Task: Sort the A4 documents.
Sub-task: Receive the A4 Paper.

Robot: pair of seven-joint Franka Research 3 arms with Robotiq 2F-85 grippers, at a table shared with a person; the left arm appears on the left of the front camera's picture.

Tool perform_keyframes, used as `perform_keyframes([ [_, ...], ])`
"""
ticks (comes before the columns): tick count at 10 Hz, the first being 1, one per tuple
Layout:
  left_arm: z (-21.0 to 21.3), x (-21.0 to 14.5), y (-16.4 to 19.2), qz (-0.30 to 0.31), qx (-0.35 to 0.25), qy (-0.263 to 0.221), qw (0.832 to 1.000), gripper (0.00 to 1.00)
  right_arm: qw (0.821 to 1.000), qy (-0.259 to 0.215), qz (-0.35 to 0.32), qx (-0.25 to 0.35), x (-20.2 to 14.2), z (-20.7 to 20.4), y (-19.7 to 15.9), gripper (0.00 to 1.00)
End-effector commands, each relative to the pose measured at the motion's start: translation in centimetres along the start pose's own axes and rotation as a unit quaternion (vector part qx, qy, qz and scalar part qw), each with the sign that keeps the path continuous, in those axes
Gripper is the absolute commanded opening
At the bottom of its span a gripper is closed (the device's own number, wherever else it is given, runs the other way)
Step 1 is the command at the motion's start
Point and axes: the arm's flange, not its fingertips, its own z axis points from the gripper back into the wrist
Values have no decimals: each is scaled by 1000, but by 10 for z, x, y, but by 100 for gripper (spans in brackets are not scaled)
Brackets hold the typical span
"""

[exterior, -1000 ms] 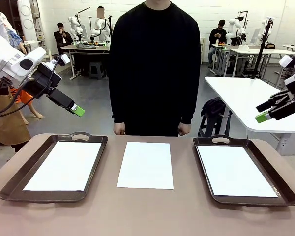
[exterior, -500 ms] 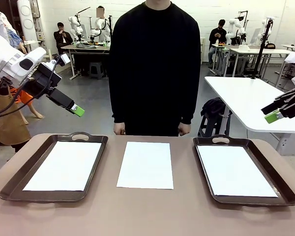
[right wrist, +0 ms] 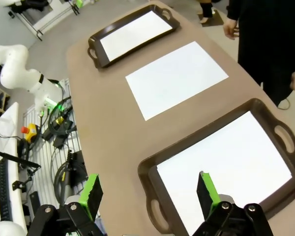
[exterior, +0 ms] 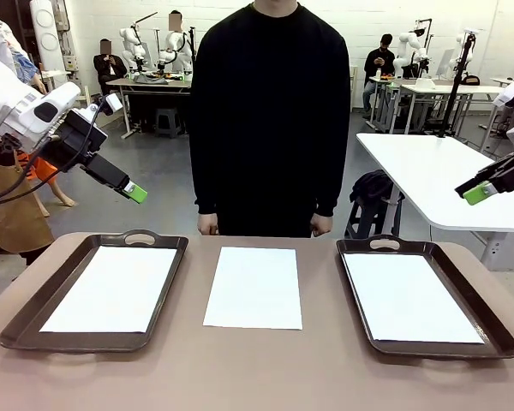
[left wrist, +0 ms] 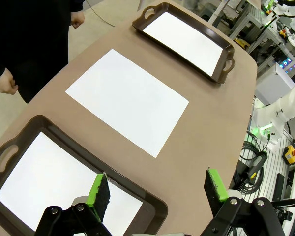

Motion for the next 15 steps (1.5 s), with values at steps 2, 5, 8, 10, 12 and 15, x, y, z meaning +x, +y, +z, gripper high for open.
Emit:
perform_keyframes([
  [2, 1, 0, 0, 0, -3, -2, 1000, 100, 1000, -14, -15, 4, 1, 1, -1, 100],
  [5, 1, 0, 0, 0, -3, -2, 1000, 100, 1000, -2, -5, 0, 0, 1, 0, 100],
  [8, 1, 0, 0, 0, -3, -2, 1000, 100, 1000, -2, -5, 0, 0, 1, 0, 100],
  [10, 1, 0, 0, 0, -3, -2, 1000, 100, 1000, -2, -5, 0, 0, 1, 0, 100],
  [12, 1, 0, 0, 0, -3, -2, 1000, 100, 1000, -2, -5, 0, 0, 1, 0, 100],
  [15, 1, 0, 0, 0, -3, -2, 1000, 100, 1000, -2, -5, 0, 0, 1, 0, 100],
])
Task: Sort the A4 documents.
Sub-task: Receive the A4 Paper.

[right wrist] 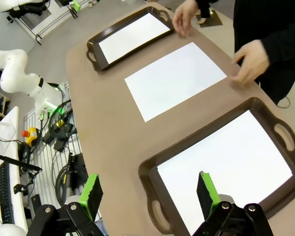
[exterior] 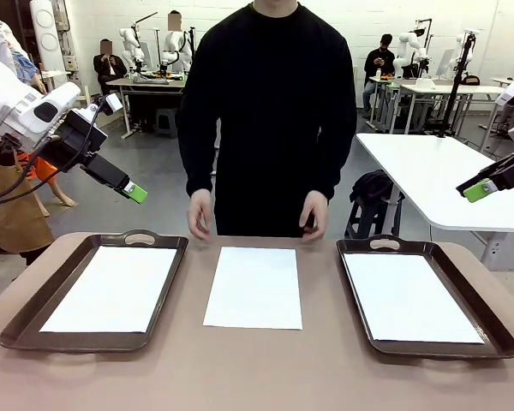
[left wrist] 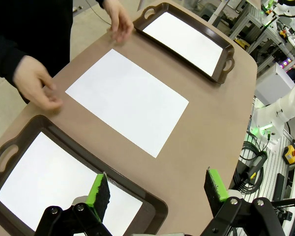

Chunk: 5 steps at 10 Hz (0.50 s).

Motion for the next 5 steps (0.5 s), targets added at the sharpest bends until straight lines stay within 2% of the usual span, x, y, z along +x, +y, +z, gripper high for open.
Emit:
perform_keyframes([
  [1, 1, 0, 0, 0, -3, -2, 1000, 100, 1000, 1, 1, 1, 0, -1, 0, 100],
  [5, 1, 0, 0, 0, -3, -2, 1000, 100, 1000, 1, 1, 1, 0, -1, 0, 100],
])
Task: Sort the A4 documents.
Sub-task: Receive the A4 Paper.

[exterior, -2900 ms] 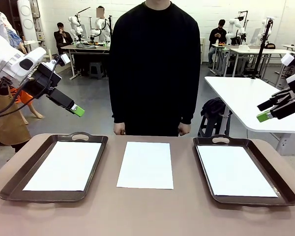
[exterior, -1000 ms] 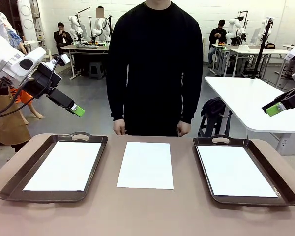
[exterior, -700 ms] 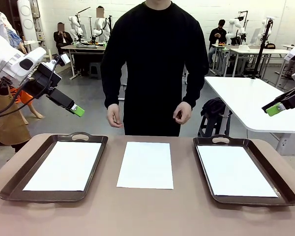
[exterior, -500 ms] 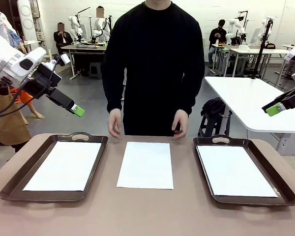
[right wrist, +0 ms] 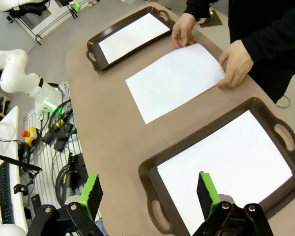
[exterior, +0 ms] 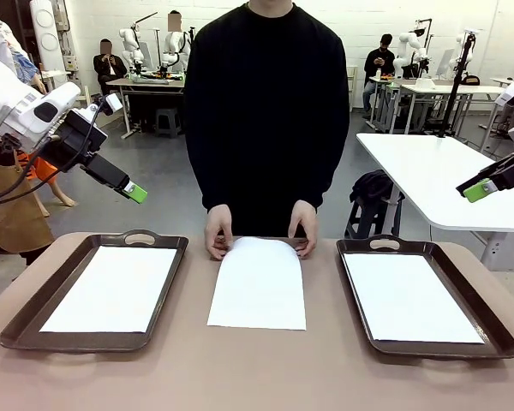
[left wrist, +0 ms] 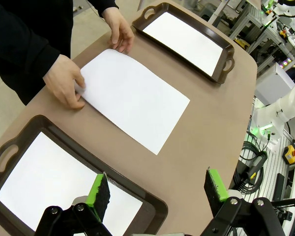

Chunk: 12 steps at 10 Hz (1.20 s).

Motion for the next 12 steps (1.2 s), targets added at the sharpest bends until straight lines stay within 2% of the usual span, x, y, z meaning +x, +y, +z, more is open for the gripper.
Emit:
perform_keyframes([
  [1, 1, 0, 0, 0, -3, -2, 1000, 100, 1000, 1, 1, 1, 0, -1, 0, 100],
  [12, 1, 0, 0, 0, -3, -2, 1000, 100, 1000, 1, 1, 1, 0, -1, 0, 100],
])
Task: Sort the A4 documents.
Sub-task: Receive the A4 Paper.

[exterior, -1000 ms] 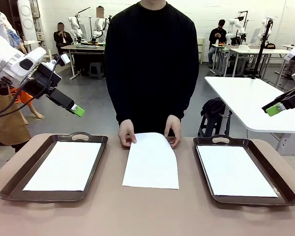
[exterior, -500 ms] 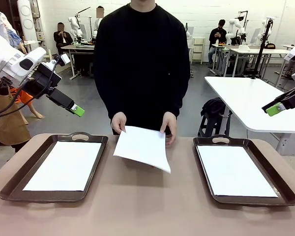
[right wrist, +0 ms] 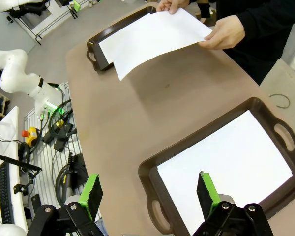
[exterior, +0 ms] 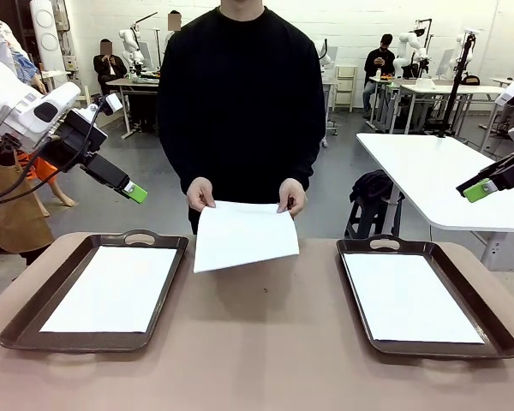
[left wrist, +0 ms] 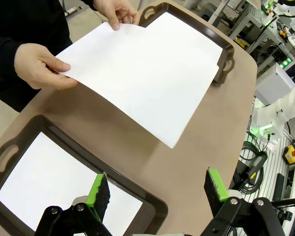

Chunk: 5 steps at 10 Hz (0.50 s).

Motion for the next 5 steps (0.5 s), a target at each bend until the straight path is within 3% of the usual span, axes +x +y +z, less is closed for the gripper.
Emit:
perform_keyframes([
  [1, 1, 0, 0, 0, -3, -2, 1000, 100, 1000, 1, 1, 1, 0, -1, 0, 100],
  [5, 1, 0, 0, 0, -3, -2, 1000, 100, 1000, 1, 1, 1, 0, -1, 0, 100],
])
